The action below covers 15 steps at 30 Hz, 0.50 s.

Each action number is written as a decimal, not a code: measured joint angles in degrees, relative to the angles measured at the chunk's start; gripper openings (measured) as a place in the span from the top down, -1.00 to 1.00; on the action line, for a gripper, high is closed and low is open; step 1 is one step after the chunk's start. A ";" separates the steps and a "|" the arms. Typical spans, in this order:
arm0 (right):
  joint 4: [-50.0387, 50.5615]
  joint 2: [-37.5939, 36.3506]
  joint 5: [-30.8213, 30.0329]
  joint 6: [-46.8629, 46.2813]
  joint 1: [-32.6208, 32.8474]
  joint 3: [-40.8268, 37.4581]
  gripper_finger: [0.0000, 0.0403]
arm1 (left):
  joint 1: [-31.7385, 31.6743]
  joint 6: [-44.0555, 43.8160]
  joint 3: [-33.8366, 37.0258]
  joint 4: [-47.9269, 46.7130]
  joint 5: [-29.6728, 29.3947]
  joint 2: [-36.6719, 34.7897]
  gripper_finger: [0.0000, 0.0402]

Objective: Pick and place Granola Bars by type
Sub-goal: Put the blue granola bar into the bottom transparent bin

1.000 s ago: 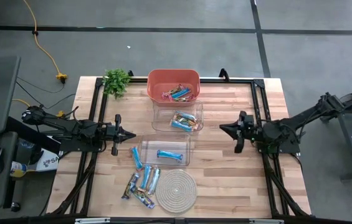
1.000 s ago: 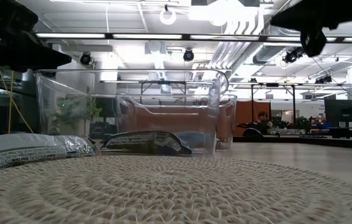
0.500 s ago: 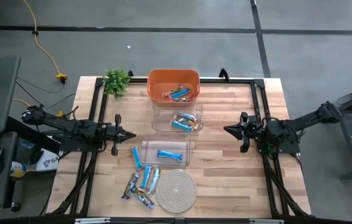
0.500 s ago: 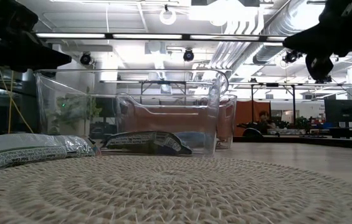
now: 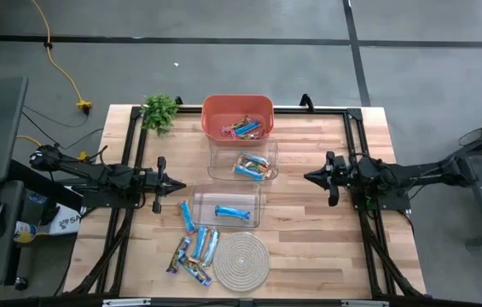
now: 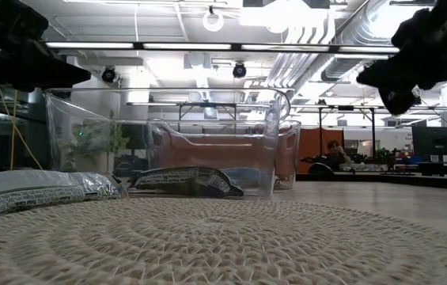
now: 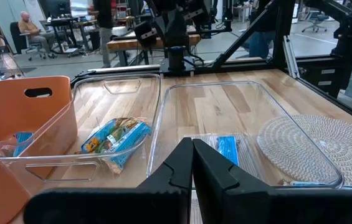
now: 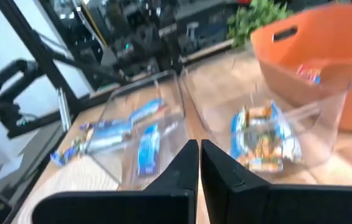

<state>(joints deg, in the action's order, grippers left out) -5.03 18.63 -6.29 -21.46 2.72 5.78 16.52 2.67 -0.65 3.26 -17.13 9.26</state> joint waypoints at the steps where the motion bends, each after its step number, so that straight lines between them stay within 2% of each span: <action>1: 0.86 0.00 0.65 -0.27 -0.17 0.00 1.00 | 0.00 -0.01 0.00 -0.02 0.00 0.00 0.96; 15: 11.92 0.04 5.32 1.20 -0.09 0.00 1.00 | 0.00 -0.01 -0.01 -0.01 0.00 0.00 0.96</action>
<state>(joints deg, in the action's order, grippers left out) 6.89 18.68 -0.96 -20.27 2.63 5.78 16.52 2.66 -0.66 3.25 -17.13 9.26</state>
